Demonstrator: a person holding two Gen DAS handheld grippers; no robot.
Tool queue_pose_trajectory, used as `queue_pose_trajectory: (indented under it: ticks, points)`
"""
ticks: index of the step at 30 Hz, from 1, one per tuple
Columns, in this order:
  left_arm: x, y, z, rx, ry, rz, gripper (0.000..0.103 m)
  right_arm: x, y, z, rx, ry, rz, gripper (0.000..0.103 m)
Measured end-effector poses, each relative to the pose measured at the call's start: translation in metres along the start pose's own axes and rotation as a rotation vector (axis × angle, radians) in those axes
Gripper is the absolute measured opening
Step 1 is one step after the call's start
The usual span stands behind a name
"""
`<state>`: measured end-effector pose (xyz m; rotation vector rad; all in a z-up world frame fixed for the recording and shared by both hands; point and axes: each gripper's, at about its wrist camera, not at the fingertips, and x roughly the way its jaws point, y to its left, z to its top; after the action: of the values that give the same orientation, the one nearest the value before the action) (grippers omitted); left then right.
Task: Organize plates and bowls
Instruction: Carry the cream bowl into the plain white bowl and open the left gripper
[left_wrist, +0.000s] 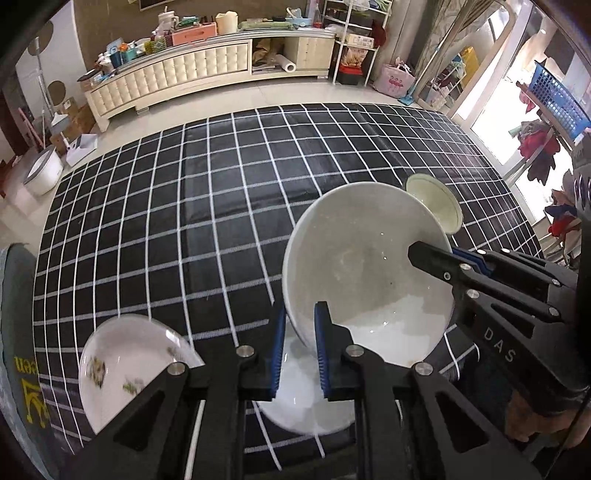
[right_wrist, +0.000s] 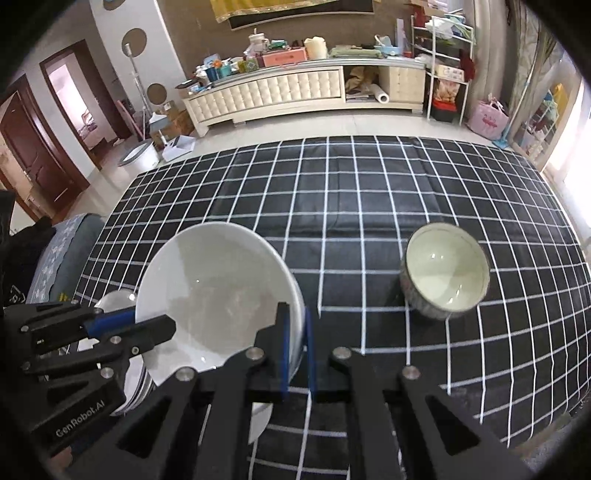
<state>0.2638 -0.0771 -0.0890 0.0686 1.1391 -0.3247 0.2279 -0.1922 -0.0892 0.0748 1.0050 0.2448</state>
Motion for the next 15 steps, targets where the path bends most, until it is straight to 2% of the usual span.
queue_pose_trajectory:
  ticks: [7, 15]
  points:
    - [0.003, 0.011, -0.035, -0.055, 0.033, -0.004, 0.014, -0.001, 0.018, -0.020, -0.014, 0.025, 0.012, 0.011]
    - [0.014, 0.025, -0.063, -0.096, 0.076, 0.000, 0.014, 0.016, 0.030, -0.038, -0.008, 0.083, 0.033, 0.011]
